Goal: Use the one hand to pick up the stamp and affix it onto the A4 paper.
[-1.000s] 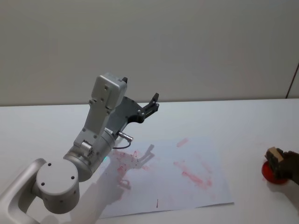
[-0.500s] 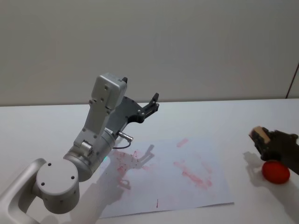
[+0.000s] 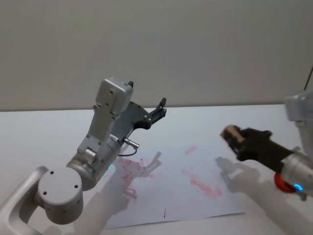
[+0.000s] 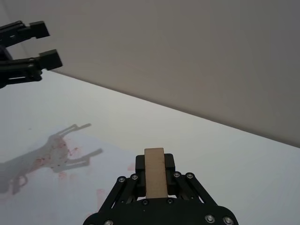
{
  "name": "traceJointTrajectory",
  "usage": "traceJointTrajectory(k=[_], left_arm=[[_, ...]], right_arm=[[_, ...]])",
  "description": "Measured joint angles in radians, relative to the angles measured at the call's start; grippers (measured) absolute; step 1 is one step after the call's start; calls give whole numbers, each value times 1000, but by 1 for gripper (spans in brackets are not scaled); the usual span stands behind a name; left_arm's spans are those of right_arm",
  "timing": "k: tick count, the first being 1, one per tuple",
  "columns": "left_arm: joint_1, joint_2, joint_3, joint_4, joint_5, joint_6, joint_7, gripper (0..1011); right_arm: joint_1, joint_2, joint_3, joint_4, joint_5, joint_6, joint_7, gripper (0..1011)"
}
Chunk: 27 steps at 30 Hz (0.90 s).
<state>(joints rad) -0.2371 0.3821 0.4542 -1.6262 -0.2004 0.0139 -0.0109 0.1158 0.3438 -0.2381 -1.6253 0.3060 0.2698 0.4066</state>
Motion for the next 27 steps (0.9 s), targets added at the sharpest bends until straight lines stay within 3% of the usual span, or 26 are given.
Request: traceJointTrajectory(k=[10,19,27], left_arm=[[0,0,0,0,0,0,0,1001],[0,0,0,0,0,0,0,1001],[0,0,0,0,0,0,0,1001]], right_arm=[[86,-76,-59,131,-69,28,84,218],[128,-112,-95,218,-145,51,106,218],[138,-123,-112,256,-184,67,107,218]])
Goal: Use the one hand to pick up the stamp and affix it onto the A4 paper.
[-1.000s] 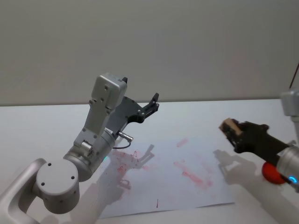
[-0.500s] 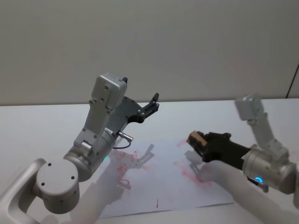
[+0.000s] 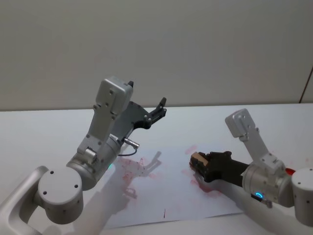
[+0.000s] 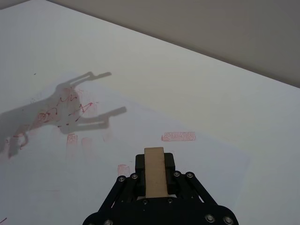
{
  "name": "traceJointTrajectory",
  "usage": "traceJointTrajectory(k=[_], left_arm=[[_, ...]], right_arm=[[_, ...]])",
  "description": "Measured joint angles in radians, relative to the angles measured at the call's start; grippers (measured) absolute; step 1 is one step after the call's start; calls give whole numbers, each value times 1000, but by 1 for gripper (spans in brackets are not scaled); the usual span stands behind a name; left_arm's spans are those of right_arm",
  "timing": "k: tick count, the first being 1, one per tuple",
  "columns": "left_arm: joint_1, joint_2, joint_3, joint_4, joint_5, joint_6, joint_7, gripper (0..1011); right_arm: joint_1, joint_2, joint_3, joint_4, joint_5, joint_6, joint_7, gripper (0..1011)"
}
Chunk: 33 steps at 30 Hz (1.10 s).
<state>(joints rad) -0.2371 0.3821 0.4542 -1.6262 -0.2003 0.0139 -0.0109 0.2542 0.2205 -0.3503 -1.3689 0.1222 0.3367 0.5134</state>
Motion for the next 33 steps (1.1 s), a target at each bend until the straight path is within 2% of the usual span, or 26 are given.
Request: traceJointTrajectory(k=[13,22,26,33], left_arm=[[0,0,0,0,0,0,0,1001],[0,0,0,0,0,0,0,1001],[0,0,0,0,0,0,0,1001],[0,0,0,0,0,0,0,1001]], right_arm=[[-1,-5,-8,10,6,12,-19,218],[-5,-10,-5,-20,66,-17,-56,218],[-6,-8,6,-54,96,-35,-78,218],[-26,20,41,-151,163,-65,-145,218]])
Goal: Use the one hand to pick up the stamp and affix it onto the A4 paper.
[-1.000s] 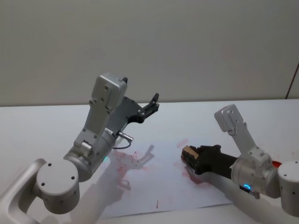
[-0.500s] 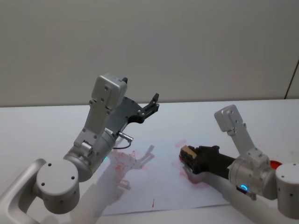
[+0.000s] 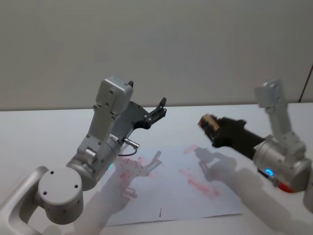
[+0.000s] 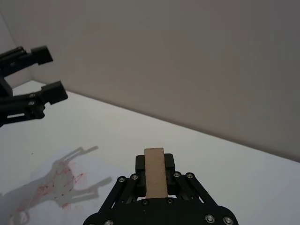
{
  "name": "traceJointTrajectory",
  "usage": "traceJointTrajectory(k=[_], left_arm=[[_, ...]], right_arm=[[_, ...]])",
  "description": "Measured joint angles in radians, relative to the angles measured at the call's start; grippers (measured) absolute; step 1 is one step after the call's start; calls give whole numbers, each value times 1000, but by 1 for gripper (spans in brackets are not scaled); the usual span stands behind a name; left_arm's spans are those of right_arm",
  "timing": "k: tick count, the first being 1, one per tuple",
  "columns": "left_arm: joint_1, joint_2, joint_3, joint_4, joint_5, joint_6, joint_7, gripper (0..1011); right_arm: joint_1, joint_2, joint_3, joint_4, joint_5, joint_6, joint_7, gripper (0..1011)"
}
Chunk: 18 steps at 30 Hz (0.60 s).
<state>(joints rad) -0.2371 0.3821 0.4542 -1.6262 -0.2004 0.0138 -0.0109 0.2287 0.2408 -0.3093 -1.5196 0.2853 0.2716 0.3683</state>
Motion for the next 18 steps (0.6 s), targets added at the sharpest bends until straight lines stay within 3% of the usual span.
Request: traceJointTrajectory(k=[11,18], left_arm=[[0,0,0,0,0,0,0,1001],[0,0,0,0,0,0,0,1001]], right_arm=[[-88,88,68,-134,84,-16,-118,218],[-183,171,125,-204,132,-17,-199,219]])
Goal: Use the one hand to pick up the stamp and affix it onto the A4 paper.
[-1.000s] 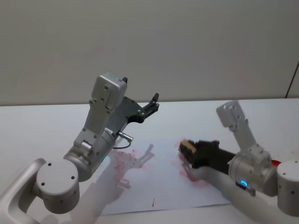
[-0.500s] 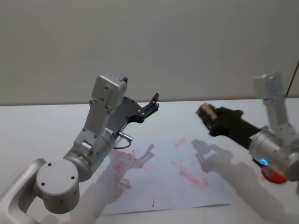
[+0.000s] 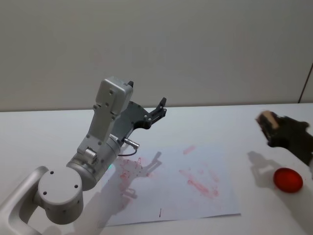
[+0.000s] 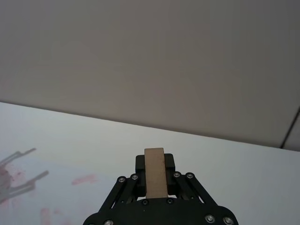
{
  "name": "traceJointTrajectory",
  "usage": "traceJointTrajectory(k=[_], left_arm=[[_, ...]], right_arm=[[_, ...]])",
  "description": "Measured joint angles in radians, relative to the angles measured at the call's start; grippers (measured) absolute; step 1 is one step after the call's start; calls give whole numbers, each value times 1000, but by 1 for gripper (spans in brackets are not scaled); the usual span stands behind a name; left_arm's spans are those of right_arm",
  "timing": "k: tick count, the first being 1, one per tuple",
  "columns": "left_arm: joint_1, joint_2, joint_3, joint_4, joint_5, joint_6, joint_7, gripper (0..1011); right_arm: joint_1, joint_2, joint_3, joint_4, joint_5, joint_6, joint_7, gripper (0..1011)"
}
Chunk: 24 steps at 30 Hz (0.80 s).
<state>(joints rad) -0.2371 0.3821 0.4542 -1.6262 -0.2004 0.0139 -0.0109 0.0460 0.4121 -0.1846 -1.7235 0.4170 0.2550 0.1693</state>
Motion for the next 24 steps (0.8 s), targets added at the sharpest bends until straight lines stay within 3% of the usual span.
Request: traceJointTrajectory(k=[9,24], left_arm=[[0,0,0,0,0,0,0,1001],[0,0,0,0,0,0,0,1001]], right_arm=[[-70,62,41,-36,27,5,-52,218],[-105,98,57,-45,35,65,-47,218]])
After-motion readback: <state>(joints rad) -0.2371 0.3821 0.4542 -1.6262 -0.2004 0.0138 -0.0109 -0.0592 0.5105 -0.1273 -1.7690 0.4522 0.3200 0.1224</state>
